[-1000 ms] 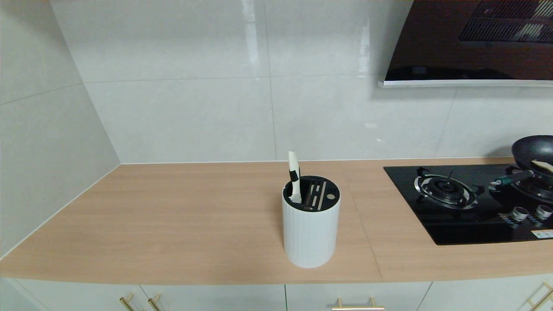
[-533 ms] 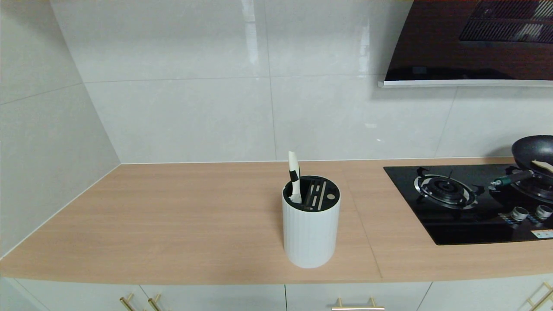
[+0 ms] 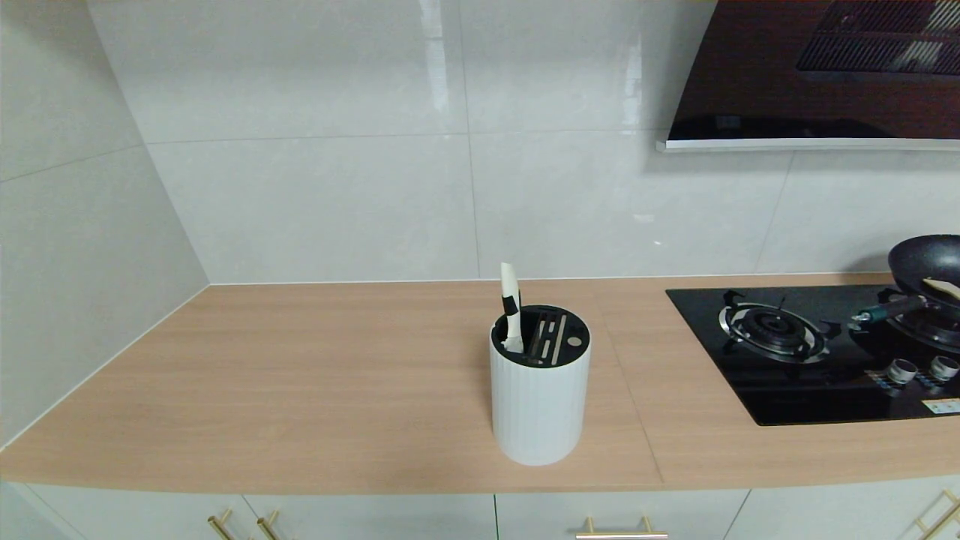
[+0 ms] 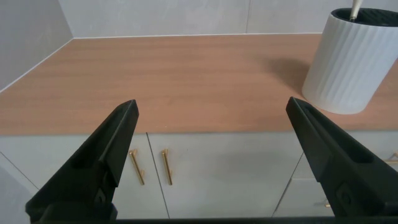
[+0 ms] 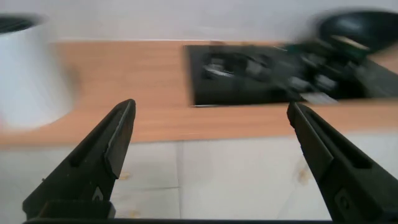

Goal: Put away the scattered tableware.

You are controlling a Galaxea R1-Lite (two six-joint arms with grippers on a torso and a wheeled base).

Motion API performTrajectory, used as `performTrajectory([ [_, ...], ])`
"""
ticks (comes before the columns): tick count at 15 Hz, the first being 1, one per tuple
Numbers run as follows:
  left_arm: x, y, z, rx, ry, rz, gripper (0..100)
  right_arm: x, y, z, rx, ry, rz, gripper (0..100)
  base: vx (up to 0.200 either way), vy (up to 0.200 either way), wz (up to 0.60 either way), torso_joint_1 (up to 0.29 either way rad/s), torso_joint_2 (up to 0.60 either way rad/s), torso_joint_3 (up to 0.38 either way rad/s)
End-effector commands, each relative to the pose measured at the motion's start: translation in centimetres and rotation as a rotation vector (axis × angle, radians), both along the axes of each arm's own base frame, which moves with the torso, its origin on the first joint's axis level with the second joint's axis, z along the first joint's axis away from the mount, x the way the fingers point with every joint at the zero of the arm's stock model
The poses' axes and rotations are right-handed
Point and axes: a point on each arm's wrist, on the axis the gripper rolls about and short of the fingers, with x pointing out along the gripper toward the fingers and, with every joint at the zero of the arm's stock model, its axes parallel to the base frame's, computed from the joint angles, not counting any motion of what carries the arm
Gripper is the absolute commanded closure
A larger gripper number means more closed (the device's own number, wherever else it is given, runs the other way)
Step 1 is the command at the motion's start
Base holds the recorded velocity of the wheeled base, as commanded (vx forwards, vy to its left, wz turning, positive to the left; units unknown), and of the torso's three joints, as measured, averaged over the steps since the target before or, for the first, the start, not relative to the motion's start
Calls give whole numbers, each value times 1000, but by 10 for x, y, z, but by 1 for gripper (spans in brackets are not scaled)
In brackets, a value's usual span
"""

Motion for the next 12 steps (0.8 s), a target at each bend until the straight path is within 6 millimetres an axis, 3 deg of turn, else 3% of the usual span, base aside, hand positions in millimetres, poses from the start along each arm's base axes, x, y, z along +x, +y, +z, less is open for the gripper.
performTrajectory([
  [1,0,0,0,0,3,0,0,0,2,0,-47,3,84,0,0,0,0,0,0,0],
  [12,0,0,0,0,3,0,0,-1,2,1,-33,13,76,0,0,0,0,0,0,0],
])
